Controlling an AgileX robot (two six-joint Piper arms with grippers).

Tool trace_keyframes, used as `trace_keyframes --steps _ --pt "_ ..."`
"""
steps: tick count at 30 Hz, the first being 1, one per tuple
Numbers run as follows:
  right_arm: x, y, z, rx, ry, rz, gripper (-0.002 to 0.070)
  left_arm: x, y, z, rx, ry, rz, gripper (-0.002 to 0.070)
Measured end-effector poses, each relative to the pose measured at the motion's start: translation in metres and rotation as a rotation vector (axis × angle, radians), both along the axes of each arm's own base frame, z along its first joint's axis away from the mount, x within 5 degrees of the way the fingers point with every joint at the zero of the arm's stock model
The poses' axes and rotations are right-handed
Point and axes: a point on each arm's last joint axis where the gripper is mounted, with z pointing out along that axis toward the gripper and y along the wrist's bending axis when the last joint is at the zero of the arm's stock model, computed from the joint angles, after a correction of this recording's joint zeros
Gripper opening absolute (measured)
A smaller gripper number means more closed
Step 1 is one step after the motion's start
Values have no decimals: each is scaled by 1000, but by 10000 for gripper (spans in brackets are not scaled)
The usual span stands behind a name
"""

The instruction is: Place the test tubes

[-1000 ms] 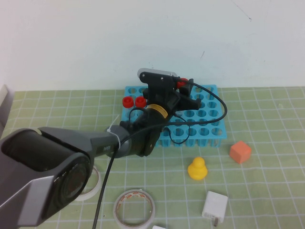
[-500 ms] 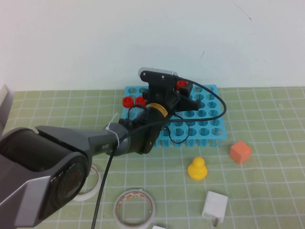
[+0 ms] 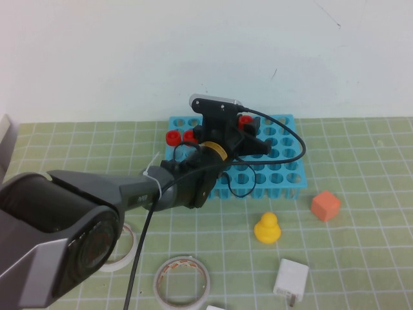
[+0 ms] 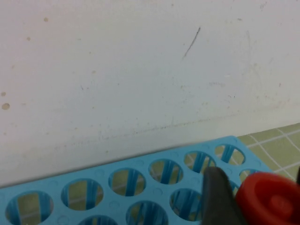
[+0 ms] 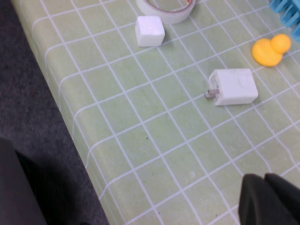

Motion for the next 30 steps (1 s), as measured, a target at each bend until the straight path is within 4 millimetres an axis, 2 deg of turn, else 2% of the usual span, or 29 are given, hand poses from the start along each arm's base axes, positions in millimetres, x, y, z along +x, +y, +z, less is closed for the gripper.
trace_keyframes --steps 4,6,10,15,18,23,26,30 --pt "0 0 0 0 0 0 -1 0 0 0 -2 3 -6 424" --pt "0 0 0 0 0 0 -1 -1 -1 3 9 4 -16 459" --pt "0 0 0 0 0 0 -1 -3 -1 16 49 10 -27 482" --pt "0 0 0 0 0 0 -1 -9 3 56 155 -5 -42 482" --pt "0 0 0 0 0 0 -1 -17 8 90 198 5 -47 448" --pt "0 0 0 0 0 0 -1 -38 20 158 263 -47 -59 344" --pt "0 0 0 0 0 0 -1 -56 32 201 300 -93 -56 247" --pt "0 0 0 0 0 0 -1 -92 54 265 339 -187 -34 78"
